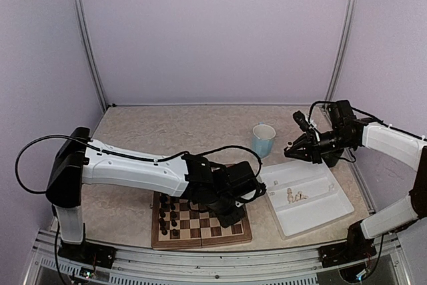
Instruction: Set up the chess pieces on the board
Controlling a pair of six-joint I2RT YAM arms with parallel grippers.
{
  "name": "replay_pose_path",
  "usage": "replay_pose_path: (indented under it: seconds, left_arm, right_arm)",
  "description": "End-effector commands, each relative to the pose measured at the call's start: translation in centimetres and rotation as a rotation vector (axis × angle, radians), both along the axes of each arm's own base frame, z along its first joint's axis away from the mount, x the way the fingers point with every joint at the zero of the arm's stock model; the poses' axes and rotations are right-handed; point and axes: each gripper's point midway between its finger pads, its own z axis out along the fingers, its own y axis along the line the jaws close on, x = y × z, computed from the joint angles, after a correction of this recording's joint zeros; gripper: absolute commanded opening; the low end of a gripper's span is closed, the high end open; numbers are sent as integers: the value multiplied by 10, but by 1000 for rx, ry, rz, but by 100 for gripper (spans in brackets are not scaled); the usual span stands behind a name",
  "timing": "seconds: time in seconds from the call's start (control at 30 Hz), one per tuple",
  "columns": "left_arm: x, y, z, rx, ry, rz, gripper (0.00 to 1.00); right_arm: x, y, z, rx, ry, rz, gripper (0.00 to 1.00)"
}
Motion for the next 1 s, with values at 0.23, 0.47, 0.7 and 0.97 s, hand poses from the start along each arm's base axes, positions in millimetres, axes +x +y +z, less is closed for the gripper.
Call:
replay_pose_path:
  seconds: [0.23,0.47,0.7,0.97]
  left_arm:
    - [1,2,-11,67,-26,-29,0]
    - [-1,-8,-7,26,-10,-43,0]
    - [-3,-15,-10,18,0,-54,1]
    - [-4,-15,-17,34,8,-58,2]
  right_arm:
    - [2,-4,-7,-11,12,-7,5]
    - [2,-4,-9,-13,17,-6,5]
    - [2,-4,-9,-12,19,-5,5]
    - [1,-4,-9,-12,21,-3,5]
